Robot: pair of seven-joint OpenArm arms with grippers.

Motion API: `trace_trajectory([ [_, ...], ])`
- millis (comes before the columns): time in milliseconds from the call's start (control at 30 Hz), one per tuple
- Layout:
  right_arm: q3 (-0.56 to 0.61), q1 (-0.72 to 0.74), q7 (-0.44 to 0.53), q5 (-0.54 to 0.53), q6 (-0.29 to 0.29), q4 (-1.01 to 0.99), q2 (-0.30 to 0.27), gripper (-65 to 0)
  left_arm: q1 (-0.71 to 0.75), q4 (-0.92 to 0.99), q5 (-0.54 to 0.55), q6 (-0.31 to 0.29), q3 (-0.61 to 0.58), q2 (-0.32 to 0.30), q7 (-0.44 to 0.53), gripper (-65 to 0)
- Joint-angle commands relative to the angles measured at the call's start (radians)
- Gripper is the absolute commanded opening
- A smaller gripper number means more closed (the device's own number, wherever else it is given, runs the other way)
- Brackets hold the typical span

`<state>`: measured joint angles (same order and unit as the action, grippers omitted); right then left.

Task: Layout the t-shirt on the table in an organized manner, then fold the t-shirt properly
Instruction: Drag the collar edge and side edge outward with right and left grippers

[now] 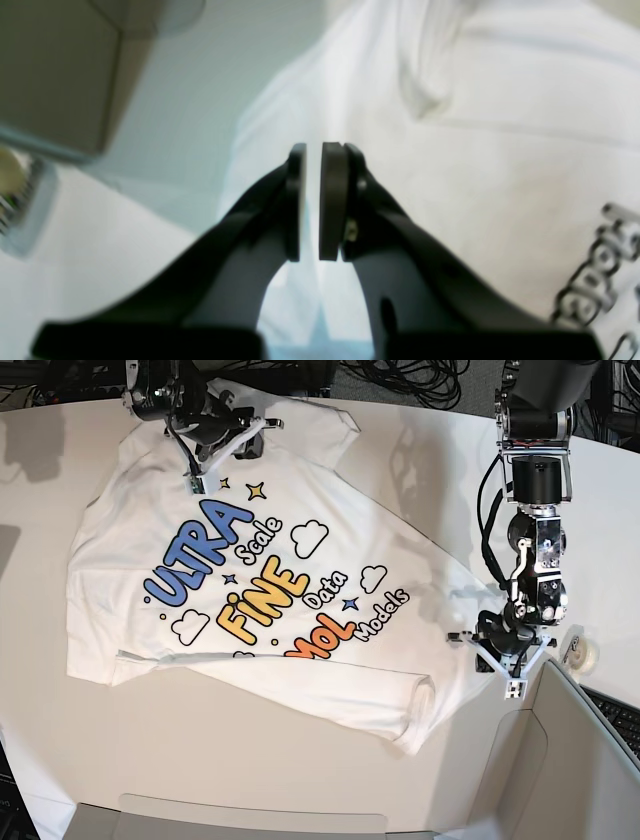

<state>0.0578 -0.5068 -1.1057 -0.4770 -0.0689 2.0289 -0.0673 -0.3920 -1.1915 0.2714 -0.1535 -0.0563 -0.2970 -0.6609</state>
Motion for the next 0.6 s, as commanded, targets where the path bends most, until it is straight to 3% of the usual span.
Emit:
trace_trajectory([
  [0,0.000,-0.016,0.003,-0.007,-0.006,0.016,-0.019,-60.4,-0.028,-0.015,-0.001,-0.001,0.005,-0.012,0.028,-59.6],
  [233,-0.008,-0.069,0.062,-0.004,-0.006,0.002,-0.072,-60.4,0.040,-0.011,-0.002,-0.001,-0.044,-0.017,0.028,-59.6],
  [400,-0.080,-0.068,0.062,-0.007,-0.006,-0.041,-0.087,-60.4,0.081,-0.011,-0.002,-0.001,-0.182,-0.081,0.028,-59.6],
  [567,-0.115,-0.071,0.060,-0.007,-0.010,-0.044,-0.114,-60.4,0.112,-0.012,-0.002,-0.001,-0.199,-0.097,0.026,-59.6],
])
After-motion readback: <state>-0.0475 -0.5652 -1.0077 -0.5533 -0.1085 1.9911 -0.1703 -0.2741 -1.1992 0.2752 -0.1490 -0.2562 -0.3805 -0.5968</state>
